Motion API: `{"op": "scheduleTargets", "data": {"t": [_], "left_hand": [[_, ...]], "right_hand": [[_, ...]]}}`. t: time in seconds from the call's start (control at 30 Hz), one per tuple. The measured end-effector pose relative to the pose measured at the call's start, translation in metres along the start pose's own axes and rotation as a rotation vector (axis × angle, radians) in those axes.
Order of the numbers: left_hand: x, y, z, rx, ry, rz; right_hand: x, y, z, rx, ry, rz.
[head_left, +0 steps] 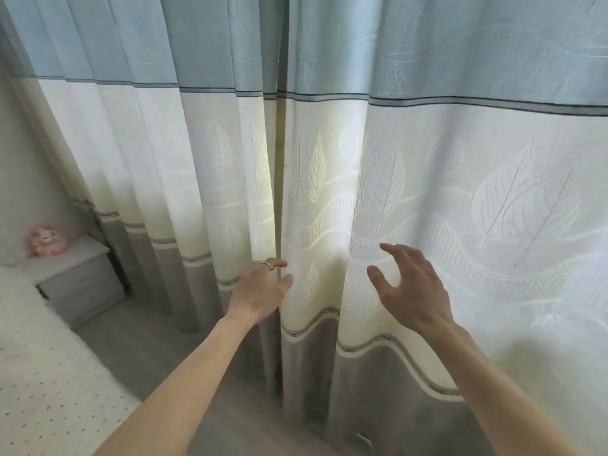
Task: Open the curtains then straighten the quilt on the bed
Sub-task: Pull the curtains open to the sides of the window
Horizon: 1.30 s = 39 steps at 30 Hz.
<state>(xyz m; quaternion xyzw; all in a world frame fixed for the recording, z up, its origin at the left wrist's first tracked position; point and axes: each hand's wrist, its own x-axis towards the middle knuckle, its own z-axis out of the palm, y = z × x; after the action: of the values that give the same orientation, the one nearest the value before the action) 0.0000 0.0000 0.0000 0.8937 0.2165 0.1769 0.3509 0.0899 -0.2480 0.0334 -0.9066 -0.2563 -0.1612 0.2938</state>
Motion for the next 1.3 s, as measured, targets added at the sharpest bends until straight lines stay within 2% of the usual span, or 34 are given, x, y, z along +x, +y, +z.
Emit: {"op": "scheduleTargets", "data": {"t": [0.13,0.23,0.4,0.53,0.67,0.87,0.97,1.07,1.13,1.2,1.27,1.3], "left_hand": [[0.073,0.018,0.023,-0.167,0.085,-0.151],[0.127,0.024,0.036,-0.189,0.150,-0.213],[0.173,0.037,0.060,-0.101,0.140,-0.120],[0.180,0.052,0.088,-0.345,0.136,-0.084],[0.179,0.073,0.125,-0.487,-0.072,-0.119],[0.185,0.094,0.167,-0.409,-0.324,0.031],[0.194,0.103,0.179,-0.297,-0.404,0.157],[0.201,0.109,0.185,-0.218,-0.496,0.301],[0.208,0.111,0.185,-0.105,-0.558,0.409],[0.216,0.112,0.179,-0.067,-0.632,0.454],[0.225,0.116,0.170,-0.200,-0.652,0.410],[0.231,0.121,0.165,-0.279,-0.603,0.392]], "right_hand": [[0.073,0.023,0.014,0.127,0.138,0.041],[0.125,0.035,0.021,0.148,0.262,-0.001],[0.177,0.044,0.035,0.162,0.339,-0.039],[0.204,0.062,0.046,0.234,0.378,-0.037],[0.217,0.084,0.046,0.371,0.313,-0.010],[0.219,0.090,0.028,0.490,0.167,-0.010],[0.223,0.085,0.023,0.292,0.197,0.009],[0.232,0.088,0.022,0.149,0.286,0.127],[0.233,0.092,0.019,0.060,0.366,0.102],[0.232,0.100,0.016,0.091,0.402,0.115],[0.229,0.106,0.010,0.230,0.396,0.175],[0.227,0.110,0.006,0.300,0.398,0.201]]}}
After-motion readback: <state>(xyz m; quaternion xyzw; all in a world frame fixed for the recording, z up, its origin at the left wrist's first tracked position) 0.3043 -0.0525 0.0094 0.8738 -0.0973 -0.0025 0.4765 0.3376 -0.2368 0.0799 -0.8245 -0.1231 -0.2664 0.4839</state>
